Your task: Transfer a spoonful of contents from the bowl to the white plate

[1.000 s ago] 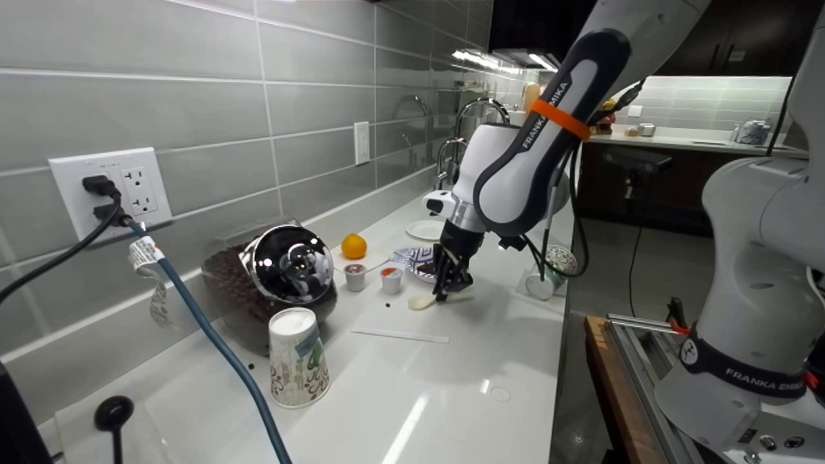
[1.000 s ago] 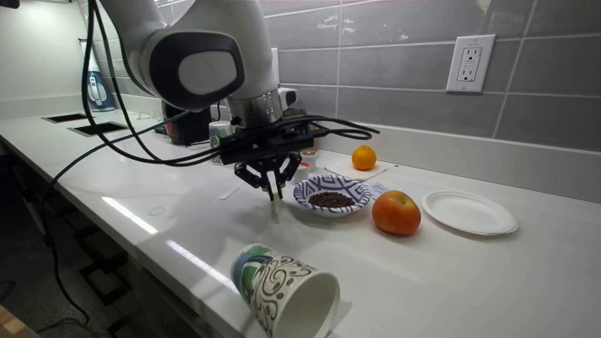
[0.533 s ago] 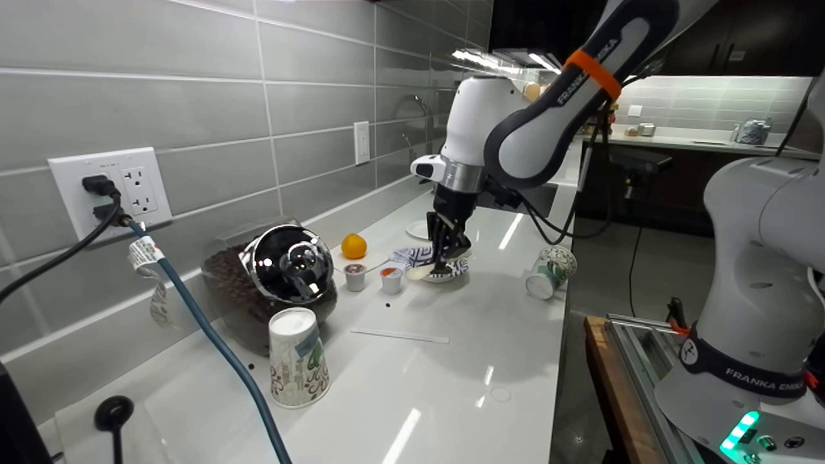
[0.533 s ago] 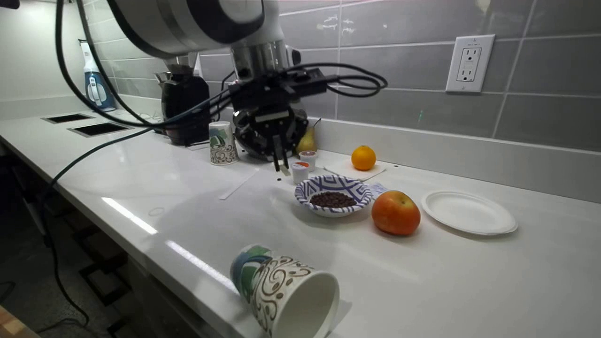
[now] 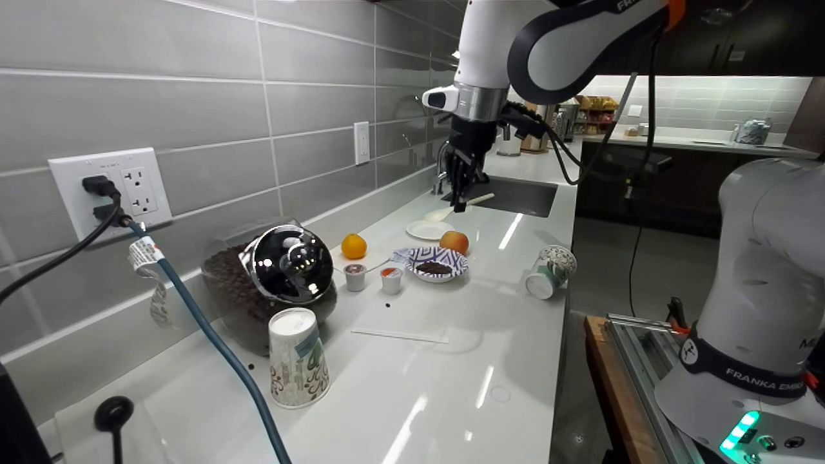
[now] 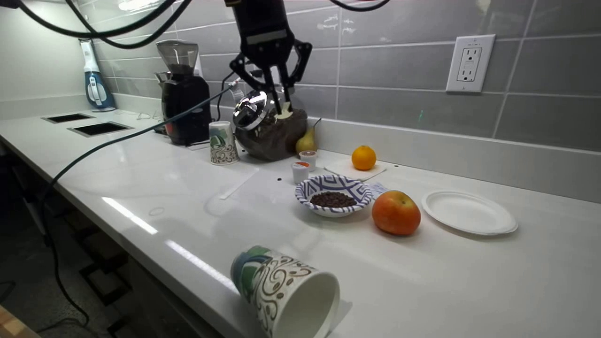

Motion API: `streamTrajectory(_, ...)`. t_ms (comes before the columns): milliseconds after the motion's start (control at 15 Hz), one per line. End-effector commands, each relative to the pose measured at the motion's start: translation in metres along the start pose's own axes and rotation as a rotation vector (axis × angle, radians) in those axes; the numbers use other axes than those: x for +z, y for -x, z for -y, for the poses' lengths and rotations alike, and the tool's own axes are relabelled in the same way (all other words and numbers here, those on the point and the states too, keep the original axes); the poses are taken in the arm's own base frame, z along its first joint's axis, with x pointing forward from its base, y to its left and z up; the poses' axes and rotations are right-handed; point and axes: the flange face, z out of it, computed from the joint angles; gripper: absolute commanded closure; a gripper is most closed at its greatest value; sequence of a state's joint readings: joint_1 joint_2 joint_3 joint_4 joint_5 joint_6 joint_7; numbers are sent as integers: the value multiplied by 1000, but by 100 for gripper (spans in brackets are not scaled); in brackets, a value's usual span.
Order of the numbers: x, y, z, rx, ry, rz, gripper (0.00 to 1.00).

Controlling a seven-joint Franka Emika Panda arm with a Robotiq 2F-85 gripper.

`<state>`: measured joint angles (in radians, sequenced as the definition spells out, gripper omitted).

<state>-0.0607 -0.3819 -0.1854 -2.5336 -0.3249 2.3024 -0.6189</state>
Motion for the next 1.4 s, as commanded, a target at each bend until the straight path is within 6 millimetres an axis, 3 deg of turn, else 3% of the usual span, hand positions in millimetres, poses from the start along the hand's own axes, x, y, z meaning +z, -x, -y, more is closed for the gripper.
streamTrajectory(0, 5, 10, -7, 19, 28, 38, 86)
streamTrajectory(200, 23, 21, -15, 44, 45, 94, 86)
streamTrajectory(267, 25, 20, -14, 45, 45, 98, 95)
streamTrajectory(933, 85, 33, -15, 59, -11, 198, 95)
streamTrajectory(1333, 112, 53, -29, 87, 8, 245, 95)
